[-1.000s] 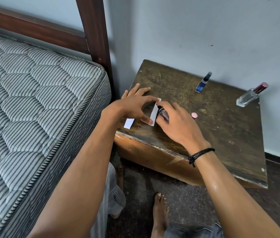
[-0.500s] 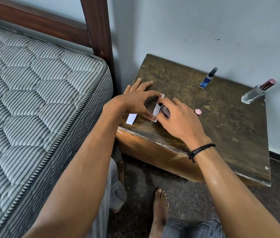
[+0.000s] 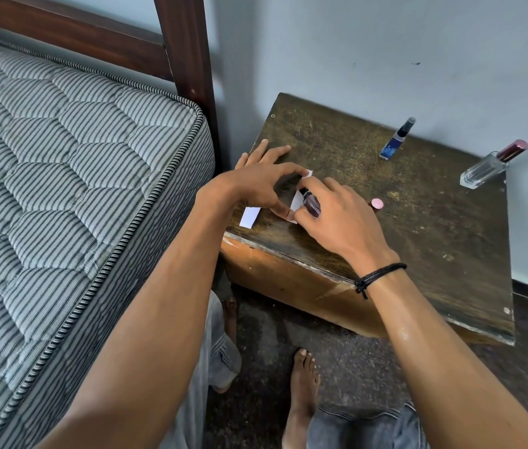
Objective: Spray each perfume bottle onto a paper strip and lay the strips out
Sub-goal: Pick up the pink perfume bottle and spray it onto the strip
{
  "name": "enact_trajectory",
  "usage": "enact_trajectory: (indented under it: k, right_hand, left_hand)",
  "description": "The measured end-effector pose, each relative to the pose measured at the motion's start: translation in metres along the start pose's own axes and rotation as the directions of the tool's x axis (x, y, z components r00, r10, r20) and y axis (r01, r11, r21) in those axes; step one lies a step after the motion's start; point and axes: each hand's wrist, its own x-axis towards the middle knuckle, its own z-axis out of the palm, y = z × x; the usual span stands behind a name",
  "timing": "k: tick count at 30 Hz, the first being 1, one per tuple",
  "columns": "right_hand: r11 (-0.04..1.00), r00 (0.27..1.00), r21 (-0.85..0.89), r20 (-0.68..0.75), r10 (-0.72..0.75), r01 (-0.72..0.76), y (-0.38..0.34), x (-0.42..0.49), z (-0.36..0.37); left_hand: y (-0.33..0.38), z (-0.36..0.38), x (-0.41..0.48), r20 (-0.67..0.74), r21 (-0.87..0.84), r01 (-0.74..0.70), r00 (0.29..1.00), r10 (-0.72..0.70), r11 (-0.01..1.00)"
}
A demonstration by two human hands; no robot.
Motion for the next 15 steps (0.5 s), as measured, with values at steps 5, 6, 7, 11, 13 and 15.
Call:
enact_trajectory:
  k: [5, 6, 7, 11, 13, 15]
  right_hand:
    - [1.000, 1.000, -0.002, 0.010, -0.001, 0.001, -0.0004, -0.0005, -0.0005]
    - [1.000, 1.000, -0.003, 0.012, -0.001, 0.002, -0.0007, -0.0005, -0.0008]
    - [1.000, 1.000, -0.005, 0.014, -0.002, 0.002, -0.0013, -0.0005, -0.0011]
    - [1.000, 1.000, -0.008, 0.019, 0.001, 0.000, -0.0019, -0.0009, -0.0016]
    - [1.000, 1.000, -0.008, 0.020, 0.003, -0.003, -0.0020, -0.0010, -0.0018]
    - [1.000, 1.000, -0.011, 0.020, 0.004, -0.004, -0.0022, -0.0009, -0.0018]
  left_hand:
    - [-0.0003, -0.0002, 0.0002, 0.001, -0.004, 0.000, 1.000, 0.000, 1.000]
    - [-0.0005, -0.0002, 0.0001, -0.001, -0.005, 0.000, 1.000, 0.000, 1.000]
    - [-0.0005, -0.0003, 0.0000, -0.002, -0.004, 0.000, 1.000, 0.000, 1.000]
    - [0.0000, -0.0005, 0.0003, -0.003, 0.000, 0.002, 1.000, -0.002, 1.000]
    - [0.0005, -0.0007, 0.0001, -0.002, 0.001, 0.004, 1.000, -0.004, 1.000]
    - [0.0011, -0.0012, -0.0004, 0.000, 0.001, 0.004, 1.000, -0.004, 1.000]
